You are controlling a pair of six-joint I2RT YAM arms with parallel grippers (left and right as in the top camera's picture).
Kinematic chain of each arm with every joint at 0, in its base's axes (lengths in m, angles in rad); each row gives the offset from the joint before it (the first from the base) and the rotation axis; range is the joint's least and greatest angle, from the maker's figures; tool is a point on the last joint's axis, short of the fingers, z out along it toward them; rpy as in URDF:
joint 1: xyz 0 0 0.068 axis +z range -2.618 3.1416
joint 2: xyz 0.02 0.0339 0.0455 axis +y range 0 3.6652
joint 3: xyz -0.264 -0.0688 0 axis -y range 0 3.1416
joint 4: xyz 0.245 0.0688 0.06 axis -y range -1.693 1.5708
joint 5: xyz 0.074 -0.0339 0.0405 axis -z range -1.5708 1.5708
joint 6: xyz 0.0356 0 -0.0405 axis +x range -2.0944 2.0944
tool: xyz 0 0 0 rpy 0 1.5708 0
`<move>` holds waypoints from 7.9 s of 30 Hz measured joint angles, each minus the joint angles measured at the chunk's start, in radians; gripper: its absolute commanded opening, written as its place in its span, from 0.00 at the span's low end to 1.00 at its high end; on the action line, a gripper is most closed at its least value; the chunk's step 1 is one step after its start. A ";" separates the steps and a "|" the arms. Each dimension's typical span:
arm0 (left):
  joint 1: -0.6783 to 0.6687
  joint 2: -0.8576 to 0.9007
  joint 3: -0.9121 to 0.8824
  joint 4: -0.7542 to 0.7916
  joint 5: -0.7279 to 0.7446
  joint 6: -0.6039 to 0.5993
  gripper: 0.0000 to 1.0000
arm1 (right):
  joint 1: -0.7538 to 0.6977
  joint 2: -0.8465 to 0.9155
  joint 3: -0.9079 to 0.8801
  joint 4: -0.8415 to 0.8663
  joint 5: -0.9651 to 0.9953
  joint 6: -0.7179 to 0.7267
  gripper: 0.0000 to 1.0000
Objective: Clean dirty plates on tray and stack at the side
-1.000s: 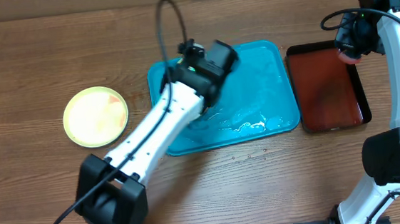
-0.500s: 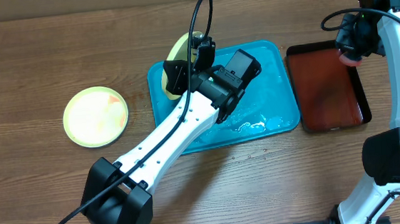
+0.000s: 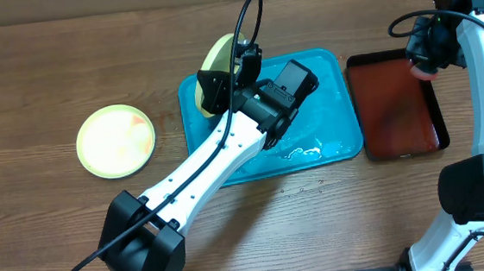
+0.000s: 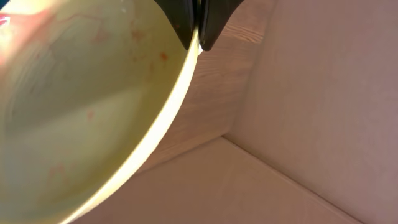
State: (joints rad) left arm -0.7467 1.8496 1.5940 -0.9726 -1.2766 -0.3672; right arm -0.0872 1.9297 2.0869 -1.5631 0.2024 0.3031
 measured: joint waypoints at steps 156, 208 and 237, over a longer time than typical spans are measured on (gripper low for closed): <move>0.591 0.099 -0.177 0.010 1.364 0.001 0.40 | 0.000 0.035 -0.252 0.270 -0.177 -0.227 0.89; 0.582 0.082 -0.385 0.455 1.110 0.169 0.16 | 0.000 0.036 -0.252 0.269 -0.177 -0.227 0.91; 0.585 -0.051 0.266 -0.231 1.051 0.187 1.00 | 0.000 -0.174 -0.252 0.268 -0.177 -0.225 1.00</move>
State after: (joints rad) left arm -0.1616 1.7981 1.8595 -1.2037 -0.2253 -0.1802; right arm -0.0872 1.7561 1.8351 -1.2949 0.0254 0.0784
